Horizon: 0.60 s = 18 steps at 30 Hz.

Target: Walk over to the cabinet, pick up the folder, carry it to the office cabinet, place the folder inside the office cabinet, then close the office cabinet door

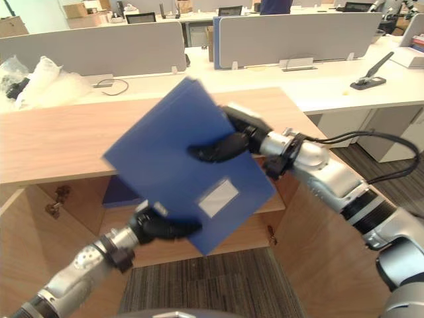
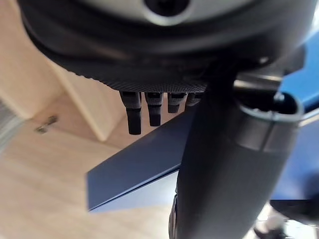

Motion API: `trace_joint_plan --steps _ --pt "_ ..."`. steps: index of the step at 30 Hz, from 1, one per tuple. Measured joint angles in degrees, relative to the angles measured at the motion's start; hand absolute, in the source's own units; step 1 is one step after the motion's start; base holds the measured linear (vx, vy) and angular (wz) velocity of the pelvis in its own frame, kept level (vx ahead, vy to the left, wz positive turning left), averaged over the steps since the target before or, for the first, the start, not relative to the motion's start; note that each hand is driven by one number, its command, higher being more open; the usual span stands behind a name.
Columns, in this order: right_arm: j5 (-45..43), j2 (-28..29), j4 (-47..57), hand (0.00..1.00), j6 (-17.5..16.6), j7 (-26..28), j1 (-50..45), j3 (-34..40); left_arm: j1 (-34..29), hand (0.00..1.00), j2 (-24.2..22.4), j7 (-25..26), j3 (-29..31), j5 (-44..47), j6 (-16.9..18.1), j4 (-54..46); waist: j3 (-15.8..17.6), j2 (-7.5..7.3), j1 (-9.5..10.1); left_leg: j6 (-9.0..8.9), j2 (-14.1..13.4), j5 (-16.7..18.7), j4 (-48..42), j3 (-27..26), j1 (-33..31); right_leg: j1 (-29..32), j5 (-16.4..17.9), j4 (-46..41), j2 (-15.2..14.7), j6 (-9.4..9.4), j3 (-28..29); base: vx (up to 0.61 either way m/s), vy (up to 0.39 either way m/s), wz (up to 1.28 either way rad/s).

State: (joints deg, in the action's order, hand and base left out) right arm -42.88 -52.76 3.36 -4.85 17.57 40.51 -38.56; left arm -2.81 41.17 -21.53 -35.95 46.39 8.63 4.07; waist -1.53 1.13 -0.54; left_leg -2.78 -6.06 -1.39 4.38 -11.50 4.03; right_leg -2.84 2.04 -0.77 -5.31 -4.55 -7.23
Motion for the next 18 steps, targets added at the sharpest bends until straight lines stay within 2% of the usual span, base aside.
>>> trace_joint_plan --steps 2,4,6,10,12,14,15,17,18 --pt "4.8 4.3 1.5 0.0 0.0 -0.4 -2.6 1.8 0.2 1.0 -1.5 -2.4 -3.0 -0.8 -2.7 4.9 -0.2 -0.4 -0.4 0.01 -0.2 0.0 0.0 -0.4 -0.1 0.3 -0.1 0.0 0.2 0.08 0.3 -0.01 -0.004 -0.11" --pt "9.7 11.6 2.4 0.0 -0.2 -1.2 -4.1 3.4 0.2 1.0 -5.6 -4.7 -6.5 -3.4 -5.5 14.0 -0.3 -0.59 -1.02 0.01 -0.2 0.0 0.0 -0.6 -0.1 0.5 -0.1 -0.1 0.2 0.09 0.6 -0.01 0.002 -0.06" --pt "14.3 15.5 4.1 0.0 -0.6 -2.5 -4.6 5.1 0.2 1.0 -8.6 -5.3 -8.0 -6.6 -6.5 20.6 -0.4 -0.87 -1.04 0.01 -0.2 0.0 0.0 -0.7 -0.1 0.6 0.0 -0.2 0.2 0.1 0.7 -0.03 0.011 -0.03" --pt "31.1 21.6 7.7 0.0 -5.8 -6.4 -8.3 9.0 -0.4 1.0 -15.8 -5.5 -6.9 -15.8 -7.1 35.4 -0.6 -1.57 -0.77 -0.01 -0.2 0.0 -0.1 -0.7 0.2 0.6 0.0 -0.3 0.2 0.16 0.7 -0.04 0.012 0.0" --pt "36.9 21.9 8.1 0.0 -7.8 -7.1 -10.2 8.7 -1.3 1.0 -18.7 -5.7 -3.5 -18.5 -7.5 40.7 -0.6 -1.93 -0.73 -0.01 -0.2 0.0 -0.2 -0.8 0.2 0.5 0.0 -0.3 0.2 0.16 0.8 -0.05 0.013 -0.02" --pt "45.8 21.1 6.5 0.0 -9.6 -8.4 -13.7 5.0 -2.8 1.0 -22.6 -4.6 4.4 -21.7 -6.9 46.8 -0.9 -2.4 -0.75 -0.08 -0.3 0.1 -0.3 -0.7 0.4 0.3 0.0 -0.3 0.3 0.17 0.9 -0.05 0.008 0.0" --pt "48.2 20.8 5.2 0.0 -9.9 -8.6 -14.4 3.3 -2.8 1.0 -23.4 -3.8 6.3 -23.0 -6.6 48.1 -0.9 -2.47 -0.67 -0.09 -0.3 0.1 -0.4 -0.7 0.5 0.2 0.0 -0.3 0.3 0.17 0.9 -0.05 0.009 -0.01" --pt "57.2 20.0 -3.3 0.0 -10.3 -8.3 -15.9 -5.3 -2.4 1.0 -25.1 -0.3 11.4 -27.6 -5.4 52.9 -1.0 -2.58 -0.32 -0.13 -0.3 0.1 -0.5 -0.7 0.8 -0.1 0.0 -0.3 0.3 0.14 0.8 -0.05 0.009 0.0" --pt "59.4 19.9 -6.1 0.0 -10.3 -8.0 -16.4 -7.3 -2.4 1.0 -25.4 0.3 12.8 -28.5 -5.2 53.9 -0.9 -2.7 -0.04 -0.13 -0.3 0.1 -0.5 -0.6 0.8 -0.2 0.0 -0.3 0.3 0.12 0.8 -0.05 0.008 0.04"
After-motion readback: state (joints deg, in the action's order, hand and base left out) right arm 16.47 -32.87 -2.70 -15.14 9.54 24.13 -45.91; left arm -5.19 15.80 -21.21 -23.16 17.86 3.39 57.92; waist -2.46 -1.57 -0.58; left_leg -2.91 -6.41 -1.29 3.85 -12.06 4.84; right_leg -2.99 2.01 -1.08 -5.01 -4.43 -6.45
